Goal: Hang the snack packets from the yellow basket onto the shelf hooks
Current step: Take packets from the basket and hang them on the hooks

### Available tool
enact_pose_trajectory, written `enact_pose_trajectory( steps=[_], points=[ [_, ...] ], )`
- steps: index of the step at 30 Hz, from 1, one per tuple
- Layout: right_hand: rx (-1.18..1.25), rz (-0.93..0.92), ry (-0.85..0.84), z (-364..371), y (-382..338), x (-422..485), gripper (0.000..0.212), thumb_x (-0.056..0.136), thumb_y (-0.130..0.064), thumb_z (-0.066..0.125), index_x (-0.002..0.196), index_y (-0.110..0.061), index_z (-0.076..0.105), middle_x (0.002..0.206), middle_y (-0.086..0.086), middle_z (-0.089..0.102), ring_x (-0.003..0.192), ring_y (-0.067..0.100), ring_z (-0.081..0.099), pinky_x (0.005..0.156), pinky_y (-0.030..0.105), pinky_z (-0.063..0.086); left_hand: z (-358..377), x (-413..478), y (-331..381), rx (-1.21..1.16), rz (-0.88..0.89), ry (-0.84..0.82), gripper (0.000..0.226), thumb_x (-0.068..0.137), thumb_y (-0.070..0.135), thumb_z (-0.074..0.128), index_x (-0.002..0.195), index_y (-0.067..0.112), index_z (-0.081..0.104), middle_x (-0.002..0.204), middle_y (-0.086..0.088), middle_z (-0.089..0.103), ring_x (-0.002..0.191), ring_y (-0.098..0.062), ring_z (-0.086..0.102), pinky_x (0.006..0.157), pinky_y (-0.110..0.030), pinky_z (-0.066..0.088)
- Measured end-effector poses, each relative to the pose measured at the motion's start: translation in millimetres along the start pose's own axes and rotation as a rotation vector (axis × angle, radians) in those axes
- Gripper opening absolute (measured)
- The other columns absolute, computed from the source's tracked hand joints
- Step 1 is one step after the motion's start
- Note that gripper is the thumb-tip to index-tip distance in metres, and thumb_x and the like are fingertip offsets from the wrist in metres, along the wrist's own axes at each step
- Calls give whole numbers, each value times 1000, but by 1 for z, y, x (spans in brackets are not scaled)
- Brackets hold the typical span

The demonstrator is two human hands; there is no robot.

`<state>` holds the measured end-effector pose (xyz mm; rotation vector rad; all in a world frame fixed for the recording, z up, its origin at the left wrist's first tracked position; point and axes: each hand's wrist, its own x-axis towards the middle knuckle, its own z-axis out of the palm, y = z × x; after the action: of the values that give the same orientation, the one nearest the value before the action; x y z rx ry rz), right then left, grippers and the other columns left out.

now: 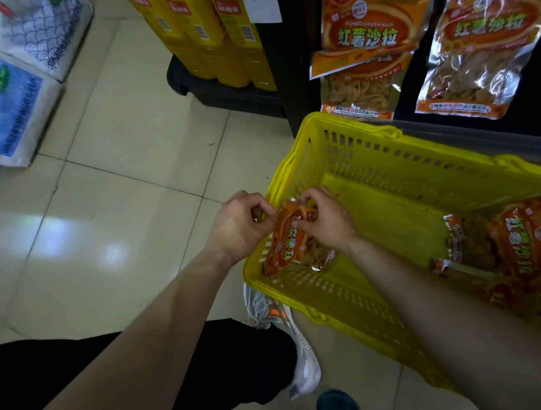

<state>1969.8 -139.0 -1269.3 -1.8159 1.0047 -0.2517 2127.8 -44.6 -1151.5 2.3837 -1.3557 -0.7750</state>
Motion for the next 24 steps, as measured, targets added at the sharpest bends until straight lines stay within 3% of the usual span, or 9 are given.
enact_pose_trajectory(
  steps=[4, 8, 11, 13, 16, 19, 21, 24],
  points=[
    [-35, 59, -108, -16, 2, -3, 24, 78, -29, 82, 79, -27, 58, 79, -13, 62, 78, 12, 61, 64, 27, 43, -3, 0, 3, 30, 17, -10, 16, 80, 21, 76, 75, 33, 67, 81, 11, 50, 72, -4, 52, 69, -18, 42],
    [-79, 34, -152, -68, -11, -15, 15, 82, -26, 80, 92, -26, 69, 87, -9, 67, 84, 12, 63, 71, 29, 50, -12, 2, 14, 46, 7, -63, 8, 82, 35, 76, 87, 34, 69, 91, 7, 56, 79, -11, 57, 80, -32, 51],
    [-59, 54, -201, -125, -38, -34, 9, 87, -27, 76, 89, -28, 67, 89, -7, 71, 83, 8, 68, 68, 24, 50, -27, 0, 45, -42, 23, -154, 37, 80, 55, 74, 107, 29, 71, 107, 6, 62, 93, -13, 61, 86, -32, 50],
    [-37, 54, -187, -167, -63, -49, 9, 87, -26, 76, 87, -25, 67, 88, -3, 73, 80, 11, 72, 70, 29, 56, -43, -5, 73, -98, 64, -222, 49, 76, 59, 76, 113, 28, 70, 108, 11, 63, 97, -10, 61, 86, -29, 49],
    [-3, 3, -132, -232, -109, -77, 8, 88, -19, 76, 92, -16, 70, 88, 1, 75, 79, 13, 73, 74, 33, 59, -66, -19, 114, -170, 203, -231, 34, 77, 45, 82, 100, 23, 73, 96, 9, 69, 88, -4, 63, 82, -28, 50],
    [121, -32, -57, -286, -156, -114, 10, 89, -10, 73, 99, -12, 70, 87, -1, 76, 81, 13, 74, 71, 30, 60, -90, -35, 157, -247, 296, -91, 15, 85, 28, 78, 79, 16, 70, 74, 0, 67, 66, 0, 56, 68, -25, 44],
    [143, -60, 3, -311, -182, -140, 11, 90, -9, 71, 101, -10, 71, 84, -6, 77, 78, 8, 73, 64, 20, 56, -104, -47, 184, -400, 311, -26, 15, 87, 26, 76, 80, 15, 69, 78, -7, 71, 71, -7, 61, 71, -32, 48],
    [251, -80, 138, -331, -200, -173, 13, 89, -10, 71, 102, -8, 72, 87, 0, 77, 78, 13, 74, 62, 22, 56, -116, -67, 218, -821, 267, -31, 11, 87, 21, 76, 94, 19, 68, 88, -5, 76, 85, -18, 72, 80, -41, 56]
  ],
)
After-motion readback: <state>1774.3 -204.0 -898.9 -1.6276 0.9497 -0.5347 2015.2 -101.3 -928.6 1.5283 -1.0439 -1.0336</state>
